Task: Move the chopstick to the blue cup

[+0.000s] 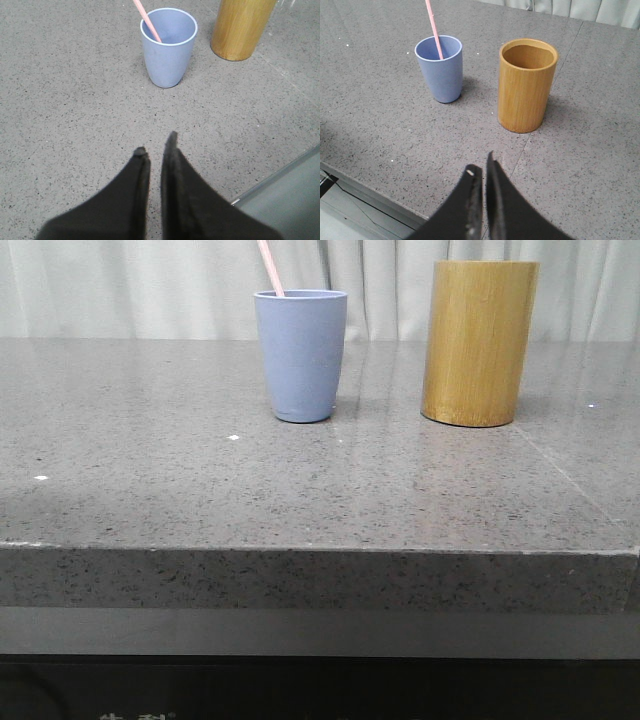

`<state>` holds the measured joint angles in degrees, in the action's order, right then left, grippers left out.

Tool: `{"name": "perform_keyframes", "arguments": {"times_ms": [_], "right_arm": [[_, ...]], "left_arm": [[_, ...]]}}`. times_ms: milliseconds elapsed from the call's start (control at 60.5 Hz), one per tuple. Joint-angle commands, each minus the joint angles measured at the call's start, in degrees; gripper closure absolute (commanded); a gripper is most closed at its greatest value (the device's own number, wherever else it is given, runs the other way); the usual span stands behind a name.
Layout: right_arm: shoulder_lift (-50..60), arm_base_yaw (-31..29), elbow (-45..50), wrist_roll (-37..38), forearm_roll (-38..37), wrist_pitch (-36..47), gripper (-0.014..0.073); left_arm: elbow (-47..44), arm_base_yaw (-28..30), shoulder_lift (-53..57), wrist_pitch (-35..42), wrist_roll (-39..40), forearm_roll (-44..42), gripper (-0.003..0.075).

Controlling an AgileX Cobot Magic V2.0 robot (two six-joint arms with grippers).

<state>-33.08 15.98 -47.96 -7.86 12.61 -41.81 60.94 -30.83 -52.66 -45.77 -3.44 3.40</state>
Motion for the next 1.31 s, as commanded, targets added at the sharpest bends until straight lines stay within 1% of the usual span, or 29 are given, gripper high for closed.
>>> {"name": "perform_keyframes", "arguments": {"times_ms": [0, 827, 926, 976, 1025, 1141, 1290], "right_arm": [[-0.06, -0.22, -1.40, -0.14, 0.80, 4.42, 0.0662], [-0.06, -0.22, -1.40, -0.14, 0.80, 4.19, 0.0662], [-0.06, -0.22, -1.40, -0.14, 0.80, 4.19, 0.0662], [-0.06, -0.22, -1.40, -0.14, 0.80, 4.19, 0.0662], [-0.06, -0.22, -1.40, -0.14, 0.80, 4.12, 0.0662], [-0.06, -0.22, -1.35, -0.14, 0.80, 4.01, 0.0662], [-0.06, -0.22, -1.36, -0.14, 0.80, 4.01, 0.0662]], "left_arm": [[1.36, -0.16, 0.36, 4.02, 0.40, 0.53, 0.0739], [1.36, -0.16, 0.36, 4.63, 0.40, 0.53, 0.0739], [1.31, -0.16, 0.36, 5.80, 0.40, -1.14, 0.0739], [0.37, -0.16, 0.69, 7.68, 0.40, -2.52, 0.0739], [-1.72, 1.03, 2.62, 10.87, 0.40, -3.40, 0.0739], [-10.61, 6.94, 9.45, 19.71, 0.40, -3.40, 0.0739], [-28.17, 16.61, 22.45, 31.60, 0.40, -3.40, 0.0738]]}}
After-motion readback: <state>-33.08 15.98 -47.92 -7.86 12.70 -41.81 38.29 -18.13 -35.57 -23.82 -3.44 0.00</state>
